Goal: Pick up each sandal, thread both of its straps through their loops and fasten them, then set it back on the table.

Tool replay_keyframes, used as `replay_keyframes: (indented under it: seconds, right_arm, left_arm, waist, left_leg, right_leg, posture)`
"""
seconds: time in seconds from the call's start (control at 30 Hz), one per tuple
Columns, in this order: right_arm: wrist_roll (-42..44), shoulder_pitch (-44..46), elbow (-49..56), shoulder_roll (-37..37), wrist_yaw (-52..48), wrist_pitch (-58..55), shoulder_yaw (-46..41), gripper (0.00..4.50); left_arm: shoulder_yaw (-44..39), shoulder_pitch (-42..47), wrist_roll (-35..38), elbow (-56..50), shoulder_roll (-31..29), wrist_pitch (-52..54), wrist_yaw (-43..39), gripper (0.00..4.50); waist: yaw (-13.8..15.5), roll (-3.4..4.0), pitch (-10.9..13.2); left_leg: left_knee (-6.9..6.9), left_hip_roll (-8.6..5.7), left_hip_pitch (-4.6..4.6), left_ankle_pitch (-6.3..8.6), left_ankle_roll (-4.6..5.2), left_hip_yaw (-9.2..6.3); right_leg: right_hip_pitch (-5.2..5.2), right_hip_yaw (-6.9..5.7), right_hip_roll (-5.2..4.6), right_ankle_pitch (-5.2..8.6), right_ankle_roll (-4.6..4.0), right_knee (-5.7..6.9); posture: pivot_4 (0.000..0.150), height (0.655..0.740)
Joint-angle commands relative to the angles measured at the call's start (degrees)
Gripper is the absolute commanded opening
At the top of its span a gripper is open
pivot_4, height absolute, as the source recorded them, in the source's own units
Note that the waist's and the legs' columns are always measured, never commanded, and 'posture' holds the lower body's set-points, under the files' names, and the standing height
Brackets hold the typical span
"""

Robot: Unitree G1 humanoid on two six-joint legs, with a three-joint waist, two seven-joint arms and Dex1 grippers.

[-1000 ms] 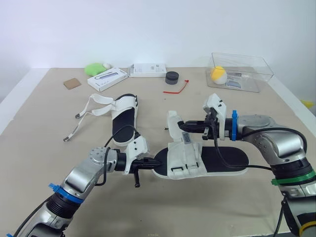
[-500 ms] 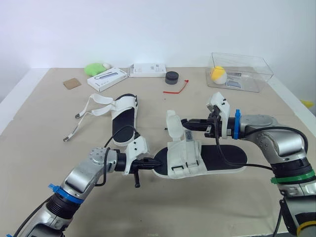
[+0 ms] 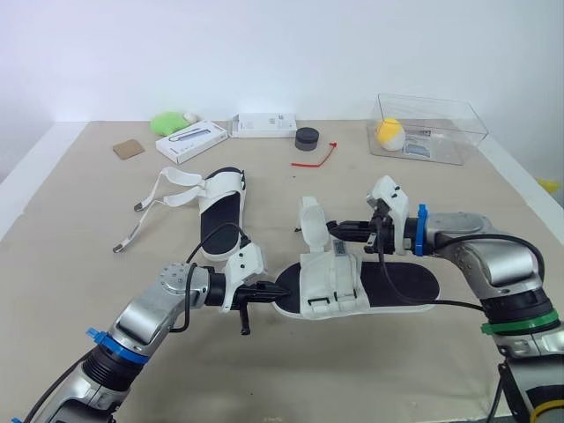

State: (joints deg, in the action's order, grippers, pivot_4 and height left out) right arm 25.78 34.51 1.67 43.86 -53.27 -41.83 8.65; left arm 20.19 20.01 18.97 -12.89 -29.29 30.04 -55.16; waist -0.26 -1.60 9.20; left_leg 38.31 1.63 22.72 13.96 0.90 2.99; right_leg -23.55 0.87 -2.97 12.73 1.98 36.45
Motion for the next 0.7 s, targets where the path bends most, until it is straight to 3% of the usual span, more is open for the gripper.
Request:
replay_keyframes:
  seconds: [0.03, 0.27, 0.37, 0.43, 0.47, 0.5, 0.53, 0.57, 0.63, 0.7]
  right_arm:
    - [-3.9, -0.4, -0.5, 0.7, 0.8, 0.1, 1.3, 0.04]
    - [-7.0, -0.3, -2.2, 1.0, 0.3, 1.3, 2.1, 0.04]
    - [-6.3, 0.9, -3.3, 1.0, -0.3, -1.4, 1.8, 1.02]
    - [-5.6, 1.8, -4.1, 0.8, -0.8, -3.1, 1.2, 2.09]
    - [-5.1, 2.2, -4.5, 0.6, -1.1, -3.8, 0.7, 2.18]
    - [-4.5, 2.9, -5.3, 0.4, -1.3, -5.0, 0.0, 2.85]
    - [-3.8, 4.0, -6.7, 0.1, -1.4, -6.3, -1.0, 3.13]
    - [-3.4, 5.3, -8.4, -0.3, -1.3, -7.1, -1.9, 3.68]
    - [-3.4, 8.0, -12.3, -1.4, -0.5, -6.8, -3.5, 4.31]
    - [-6.5, 9.6, -16.4, -2.2, 0.0, 0.7, -3.2, 4.44]
  left_arm:
    - [0.4, -0.8, -1.0, 0.7, -0.4, 1.1, 0.3, 0.0]
    - [0.4, -0.8, -1.0, 0.8, -0.3, 1.1, 0.5, 0.0]
    - [0.4, -0.8, -1.0, 0.9, -0.2, 1.0, 0.5, 0.0]
    - [0.4, -0.7, -1.0, 1.0, -0.1, 1.0, 0.5, 0.0]
    - [0.4, -0.7, -1.0, 1.0, -0.1, 0.9, 0.5, 0.0]
    - [0.4, -0.7, -1.1, 1.0, -0.1, 0.9, 0.5, 0.0]
    - [0.4, -0.7, -1.1, 1.1, -0.1, 1.0, 0.5, 0.0]
    - [0.4, -0.7, -1.1, 1.1, -0.1, 1.0, 0.5, 0.0]
    - [0.3, -0.7, -1.1, 1.1, 0.0, 1.0, 0.4, 0.0]
    - [0.3, -0.6, -1.1, 1.2, 0.0, 0.9, 0.4, 0.0]
  waist:
    - [0.0, 0.0, 0.0]
    - [0.0, -0.02, 0.0]
    - [0.0, -0.02, 0.0]
    - [0.0, -0.02, 0.0]
    - [0.0, -0.01, 0.0]
    - [0.0, -0.01, 0.0]
    - [0.0, -0.01, 0.0]
    - [0.0, 0.0, 0.0]
    - [0.0, 0.0, 0.0]
    - [0.0, 0.0, 0.0]
  left_leg:
    - [0.0, 0.0, 0.0, 0.0, 0.0, 0.0]
    - [0.01, 0.01, -0.05, 0.0, 0.0, 0.0]
    - [0.01, 0.01, -0.06, 0.0, 0.0, 0.0]
    - [0.01, 0.01, -0.04, 0.0, 0.0, 0.0]
    - [0.01, 0.01, -0.04, 0.0, 0.0, 0.0]
    - [-0.03, 0.0, 0.07, 0.0, 0.0, 0.01]
    - [-0.04, 0.0, 0.15, 0.0, 0.0, 0.0]
    - [-0.04, -0.01, 0.22, 0.0, 0.0, 0.01]
    - [-0.02, -0.02, 0.43, 0.0, 0.0, 0.01]
    - [-0.01, -0.03, 0.46, 0.0, 0.0, 0.04]
  right_leg:
    - [0.0, 0.0, 0.0, 0.0, 0.0, 0.0]
    - [0.04, 0.0, 0.0, -0.01, 0.0, -0.01]
    - [0.05, 0.0, -0.01, -0.02, 0.0, -0.01]
    - [0.04, -0.01, -0.01, -0.02, 0.0, -0.02]
    - [0.03, -0.01, -0.01, -0.02, 0.0, -0.02]
    - [-0.07, 0.0, -0.01, -0.01, -0.01, -0.04]
    - [-0.14, 0.0, 0.0, 0.0, -0.02, -0.04]
    - [-0.2, 0.02, 0.0, -0.01, -0.03, -0.04]
    - [-0.36, 0.03, 0.0, -0.12, -0.11, -0.04]
    - [-0.39, 0.05, 0.0, -0.22, -0.18, -0.04]
  posture:
    - [0.15, 0.74]
    - [0.15, 0.74]
    - [0.15, 0.74]
    - [0.15, 0.74]
    - [0.15, 0.74]
    - [0.15, 0.74]
    - [0.15, 0.74]
    - [0.15, 0.74]
    - [0.15, 0.74]
    - [0.15, 0.74]
